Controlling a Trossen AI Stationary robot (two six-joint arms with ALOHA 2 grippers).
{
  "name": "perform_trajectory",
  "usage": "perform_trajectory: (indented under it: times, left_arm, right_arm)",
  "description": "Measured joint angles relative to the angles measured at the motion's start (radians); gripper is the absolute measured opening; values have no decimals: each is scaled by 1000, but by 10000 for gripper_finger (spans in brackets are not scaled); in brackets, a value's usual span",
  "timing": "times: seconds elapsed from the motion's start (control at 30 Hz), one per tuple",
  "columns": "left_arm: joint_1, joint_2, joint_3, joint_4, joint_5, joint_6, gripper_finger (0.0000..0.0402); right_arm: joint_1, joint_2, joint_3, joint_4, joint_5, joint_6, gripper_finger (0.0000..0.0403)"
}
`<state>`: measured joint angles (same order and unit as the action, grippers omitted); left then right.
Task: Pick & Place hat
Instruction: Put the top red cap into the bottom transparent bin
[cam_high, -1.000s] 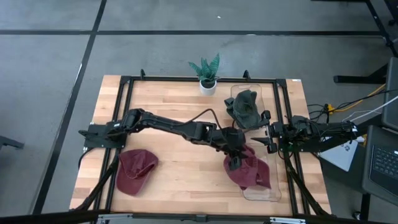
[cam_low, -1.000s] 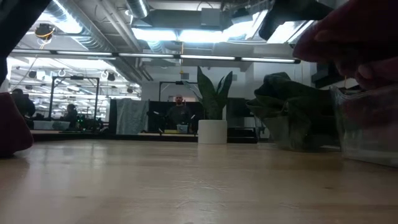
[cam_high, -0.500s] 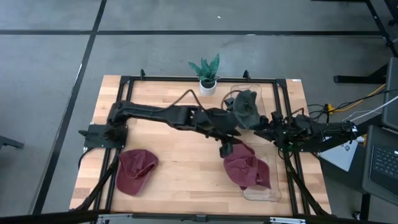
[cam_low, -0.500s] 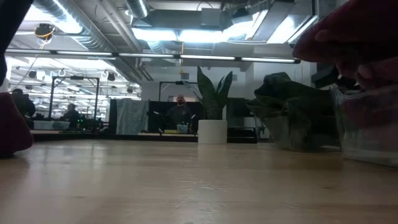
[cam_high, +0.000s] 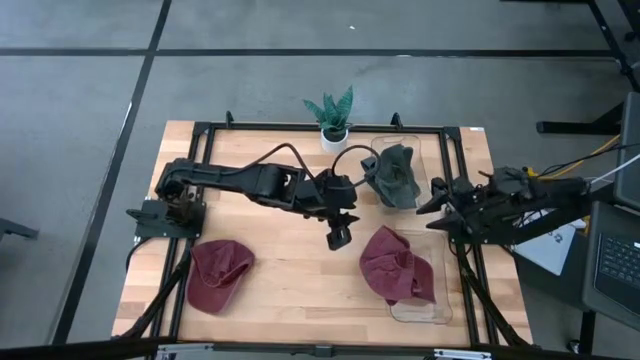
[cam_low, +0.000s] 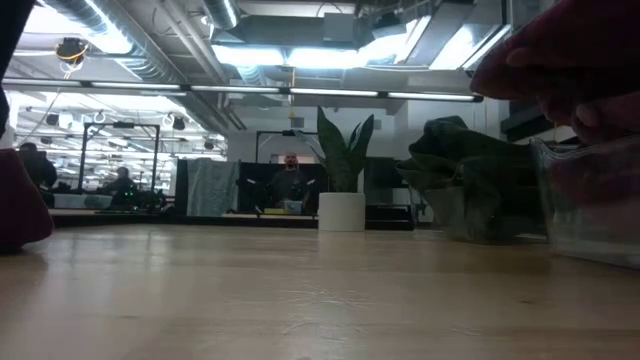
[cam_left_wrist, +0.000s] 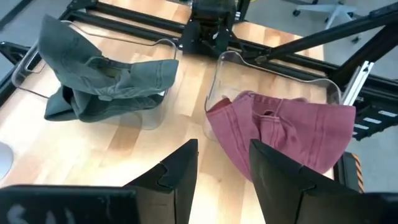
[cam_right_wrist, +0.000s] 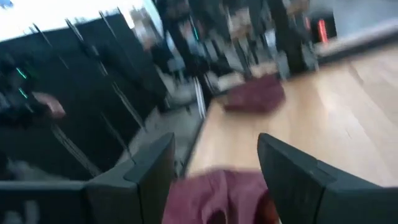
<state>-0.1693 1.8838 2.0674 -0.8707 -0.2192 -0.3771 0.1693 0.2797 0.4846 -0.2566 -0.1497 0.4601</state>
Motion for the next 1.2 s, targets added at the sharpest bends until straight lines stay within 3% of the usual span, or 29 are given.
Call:
perform_trajectory:
  times: [0.23,0.43,0.6,0.8,1.2]
  left_arm:
    - [-19,-1,0,-42,3,-28,139]
    - [-48,-13,0,-104,6,2,139]
    - [-69,-17,-1,-126,11,21,139]
    - [-81,-24,-1,-137,34,114,139]
    - [-113,-24,-1,-240,54,151,139]
  right_arm:
    - [75,339,332,-395,-65,-85,229]
    - [166,573,532,-606,-103,-22,229]
    - [253,721,653,-637,-184,144,229]
    - [369,873,763,-658,-133,166,229]
    - [484,1096,813,-662,-126,292,229]
